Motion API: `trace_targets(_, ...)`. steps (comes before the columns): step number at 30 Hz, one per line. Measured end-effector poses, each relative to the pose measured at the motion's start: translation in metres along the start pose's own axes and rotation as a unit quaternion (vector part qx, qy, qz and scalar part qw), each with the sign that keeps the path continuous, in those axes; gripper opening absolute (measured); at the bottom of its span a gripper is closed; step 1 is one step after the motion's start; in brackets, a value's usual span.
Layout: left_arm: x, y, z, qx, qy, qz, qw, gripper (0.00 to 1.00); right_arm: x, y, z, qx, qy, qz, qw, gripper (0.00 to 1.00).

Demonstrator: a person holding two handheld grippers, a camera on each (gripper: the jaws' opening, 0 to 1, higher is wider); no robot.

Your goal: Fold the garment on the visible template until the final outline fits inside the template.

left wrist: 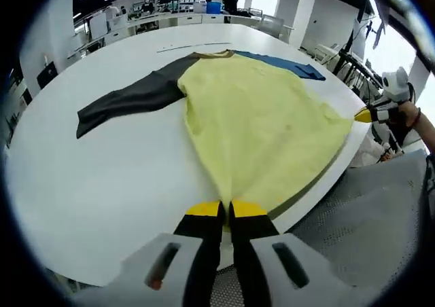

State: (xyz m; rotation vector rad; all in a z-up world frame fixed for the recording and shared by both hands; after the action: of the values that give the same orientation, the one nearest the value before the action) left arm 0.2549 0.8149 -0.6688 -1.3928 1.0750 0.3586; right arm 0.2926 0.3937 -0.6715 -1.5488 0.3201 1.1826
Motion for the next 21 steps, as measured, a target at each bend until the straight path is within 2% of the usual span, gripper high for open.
trace_targets(2,-0.001,0.001,-0.003,0.006,0.002,0.0,1.0,0.01,0.0,0.002,0.002,-0.016,0.004,0.006,0.9998,0.0)
trace_targets(12,0.003,0.007,-0.002,0.009,0.002,0.017,0.9998,0.01,0.0,0.011,0.004,-0.025,0.002,0.026,0.9994,0.0)
trace_targets(16,0.001,0.008,0.0,0.019,-0.011,0.026,0.9994,0.03,-0.003,0.013,0.002,-0.007,0.001,0.043,0.999,0.0)
trace_targets(17,0.001,0.008,0.0,0.021,-0.011,0.027,0.9994,0.04,-0.006,0.013,0.002,0.01,-0.001,0.047,0.9988,0.01)
trace_targets(19,0.0,0.01,0.001,0.021,-0.015,0.03,0.9992,0.06,-0.008,0.011,0.0,0.028,-0.004,0.041,0.9988,0.09)
trace_targets(21,-0.003,0.01,0.003,0.018,-0.018,0.025,0.9993,0.11,-0.01,0.006,-0.001,0.05,-0.002,0.025,0.9984,0.08)
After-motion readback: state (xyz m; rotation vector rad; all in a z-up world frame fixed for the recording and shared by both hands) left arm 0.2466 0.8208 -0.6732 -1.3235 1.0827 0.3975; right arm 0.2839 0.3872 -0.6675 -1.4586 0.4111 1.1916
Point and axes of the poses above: the point that each gripper's makers call its tool centre point, and the gripper's own axes: x roughly forward along the fingers, z roughly to its left, y roughly out of its underside, the point moved 10 cm from there along -x, roughly backward along the fingers, and after that the axes turned 5 degrees about y, right-handed, at the moved point
